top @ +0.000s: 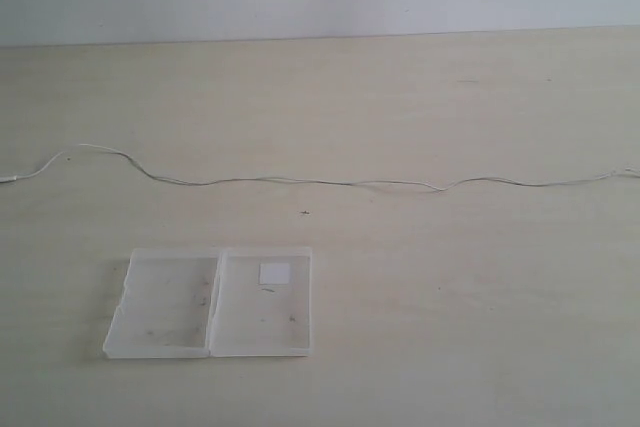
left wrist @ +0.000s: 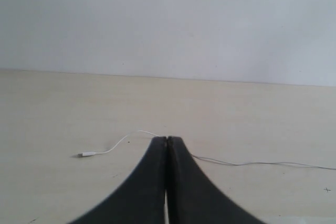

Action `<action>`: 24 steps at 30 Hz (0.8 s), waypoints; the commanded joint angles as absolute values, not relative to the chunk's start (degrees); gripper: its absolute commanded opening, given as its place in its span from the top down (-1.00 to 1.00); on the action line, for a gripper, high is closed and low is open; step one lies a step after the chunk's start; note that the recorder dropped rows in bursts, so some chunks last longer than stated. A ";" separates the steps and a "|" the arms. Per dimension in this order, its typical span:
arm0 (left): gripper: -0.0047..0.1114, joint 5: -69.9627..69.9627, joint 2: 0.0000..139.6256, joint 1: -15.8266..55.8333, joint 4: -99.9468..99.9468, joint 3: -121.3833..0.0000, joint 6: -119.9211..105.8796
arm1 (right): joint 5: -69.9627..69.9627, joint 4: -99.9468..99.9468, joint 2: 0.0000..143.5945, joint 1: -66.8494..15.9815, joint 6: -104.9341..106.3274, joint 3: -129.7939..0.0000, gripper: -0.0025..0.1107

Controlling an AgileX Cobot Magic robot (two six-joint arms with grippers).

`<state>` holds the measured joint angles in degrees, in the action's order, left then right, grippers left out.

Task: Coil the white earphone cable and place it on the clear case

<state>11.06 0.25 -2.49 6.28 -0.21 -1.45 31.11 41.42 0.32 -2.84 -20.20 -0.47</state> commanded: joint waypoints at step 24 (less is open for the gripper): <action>0.92 10.69 0.00 -2.23 6.20 0.00 -1.49 | -38.00 -32.55 72.32 -1.31 -3.40 -69.10 0.96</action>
<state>11.06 0.25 -2.49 6.28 -0.21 -1.45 -36.29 -20.48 71.38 -1.68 8.21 -67.82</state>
